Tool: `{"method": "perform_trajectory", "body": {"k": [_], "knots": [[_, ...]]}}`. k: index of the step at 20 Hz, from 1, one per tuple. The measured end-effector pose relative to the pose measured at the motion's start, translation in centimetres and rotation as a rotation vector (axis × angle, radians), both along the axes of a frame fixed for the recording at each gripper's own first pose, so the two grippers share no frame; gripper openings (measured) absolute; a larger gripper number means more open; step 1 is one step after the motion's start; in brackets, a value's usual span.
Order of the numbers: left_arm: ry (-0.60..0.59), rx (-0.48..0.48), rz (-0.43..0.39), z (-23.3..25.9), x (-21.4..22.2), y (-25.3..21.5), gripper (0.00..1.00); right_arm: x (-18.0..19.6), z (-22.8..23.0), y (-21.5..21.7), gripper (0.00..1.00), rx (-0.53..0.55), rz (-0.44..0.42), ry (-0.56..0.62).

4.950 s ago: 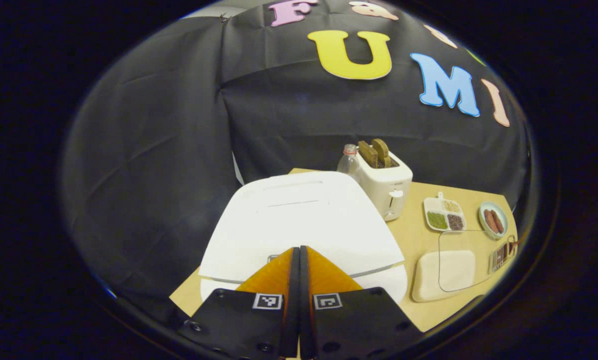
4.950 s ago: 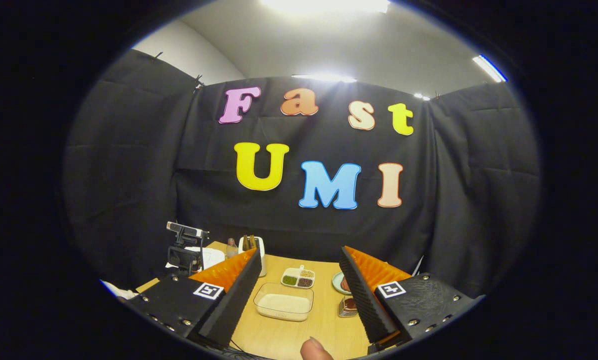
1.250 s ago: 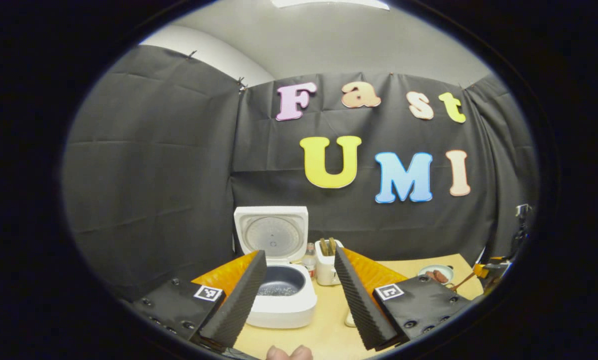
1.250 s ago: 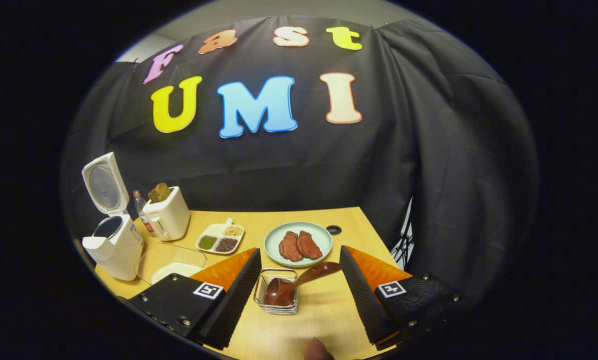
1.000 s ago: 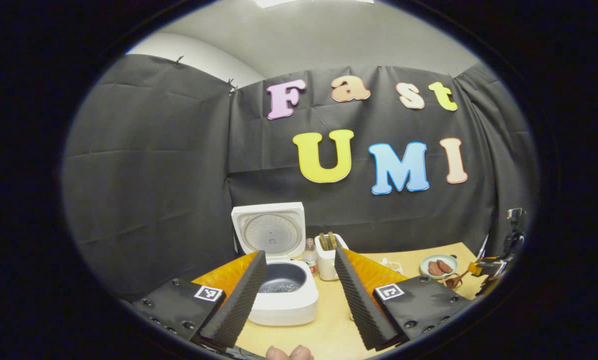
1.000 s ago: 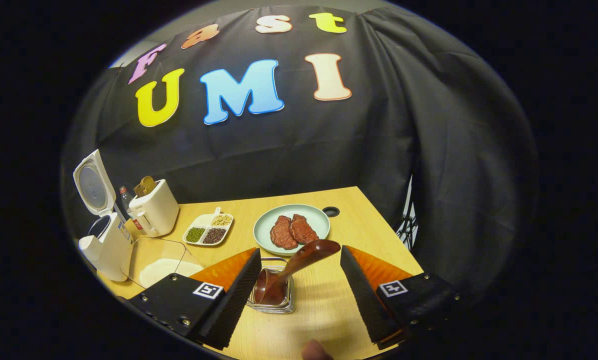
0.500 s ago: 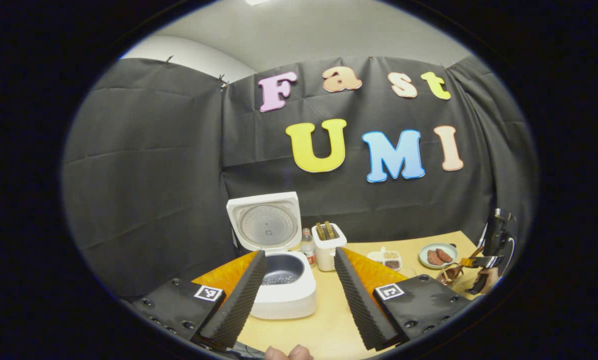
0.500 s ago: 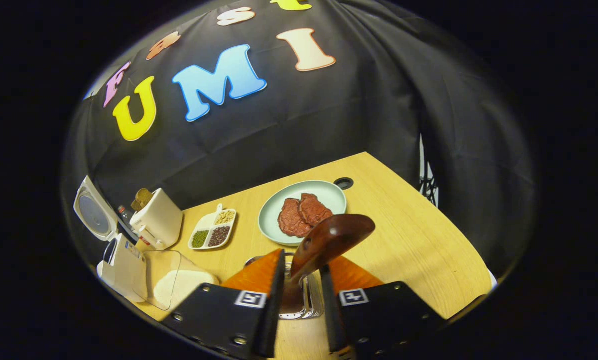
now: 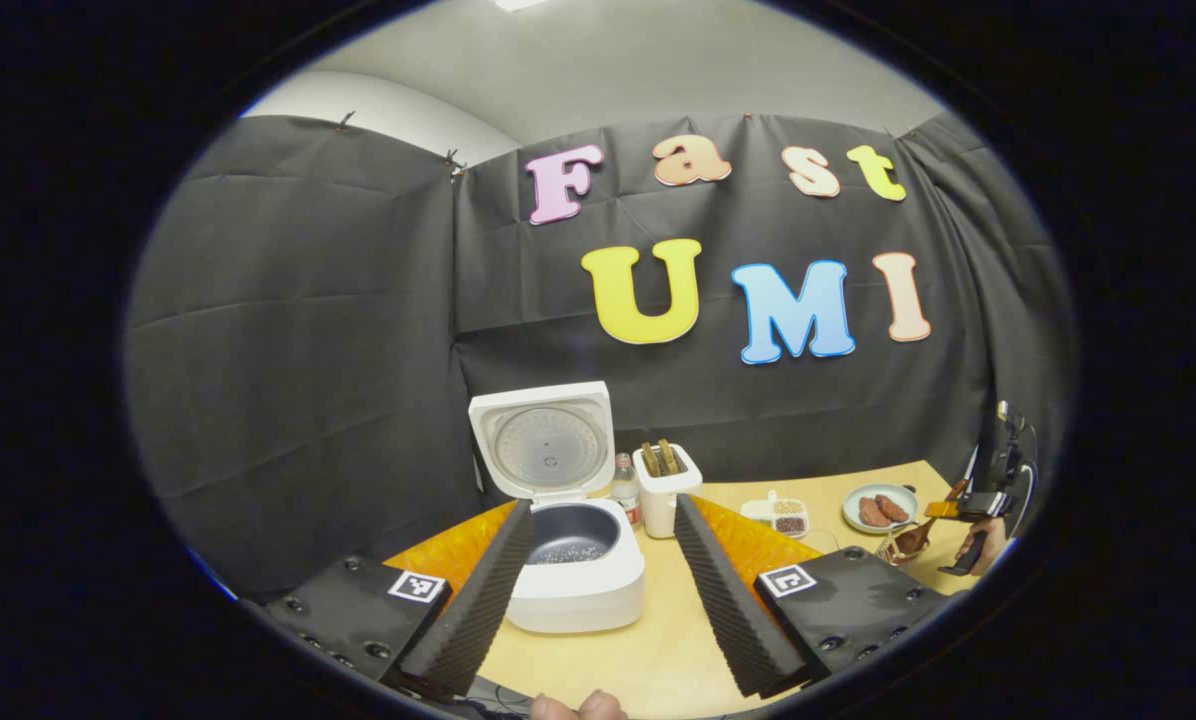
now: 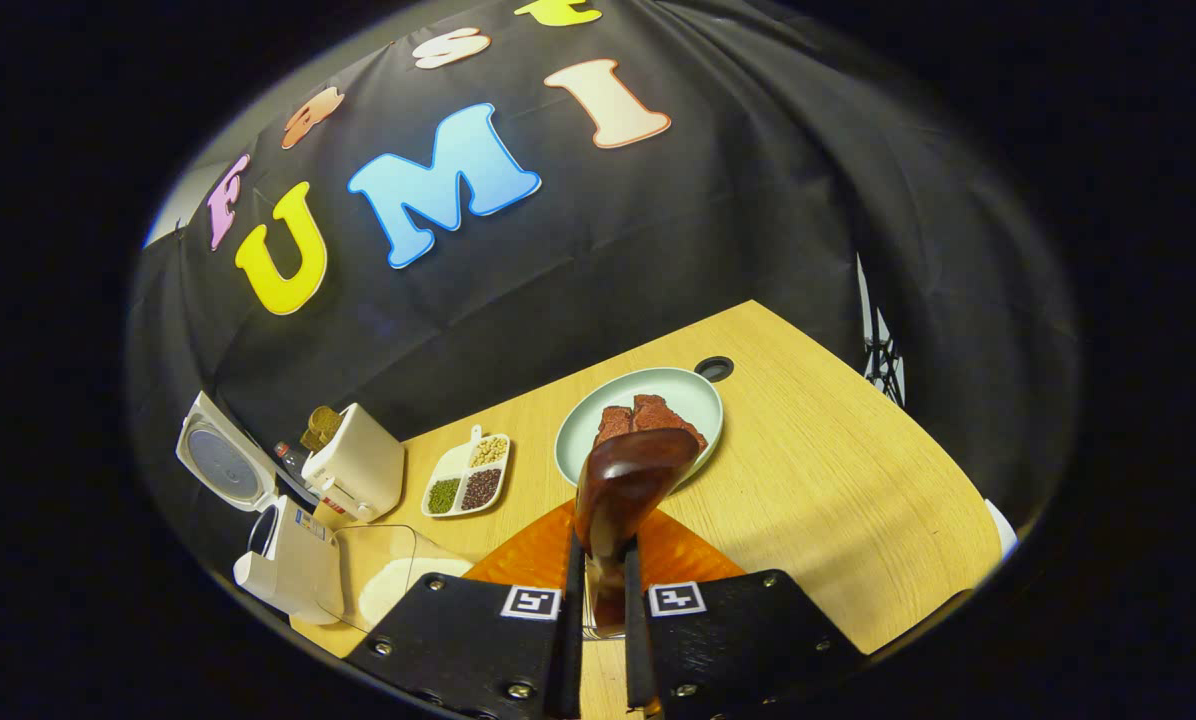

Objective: Close the left gripper, press the button to open the rice cooker; take a wooden spoon from the chopstick holder with the right hand, scoop a spoonful of rice and pour it into the rice cooker, then put the wooden spoon back into the chopstick holder.

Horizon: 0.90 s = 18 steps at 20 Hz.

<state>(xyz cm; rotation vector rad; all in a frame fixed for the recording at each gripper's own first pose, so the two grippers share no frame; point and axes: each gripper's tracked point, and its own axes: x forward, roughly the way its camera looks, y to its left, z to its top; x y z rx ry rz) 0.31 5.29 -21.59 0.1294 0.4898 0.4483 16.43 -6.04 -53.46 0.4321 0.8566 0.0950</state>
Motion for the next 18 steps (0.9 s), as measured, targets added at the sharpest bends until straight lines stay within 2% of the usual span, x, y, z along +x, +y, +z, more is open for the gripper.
{"method": "perform_trajectory", "body": {"k": [2, 3, 6, 9, 13, 18], "knots": [[-0.021, -0.014, 0.003, 0.4, -0.3, 0.1, 1.0, 0.6, 1.3, -0.1, 0.18, -0.031, 0.012, -0.023], [-0.029, -0.023, 0.005, 0.4, -0.5, 0.1, 1.0, 0.9, 2.0, 0.0, 0.13, -0.04, 0.024, -0.037], [-0.055, -0.043, 0.016, 1.0, -1.0, 0.8, 1.0, 1.7, 4.7, 0.6, 0.13, -0.051, 0.046, -0.065], [-0.085, -0.064, 0.033, 1.5, -1.8, 1.4, 1.0, 2.7, 8.4, 2.5, 0.13, -0.014, 0.061, -0.102], [-0.1, -0.093, 0.065, 1.5, -3.7, 2.0, 1.0, 3.4, 12.7, 9.0, 0.13, 0.061, 0.149, -0.149], [-0.13, -0.126, 0.023, 2.0, -4.4, 3.4, 1.0, 1.1, 12.3, 17.7, 0.13, -0.015, 0.288, -0.127]]}}
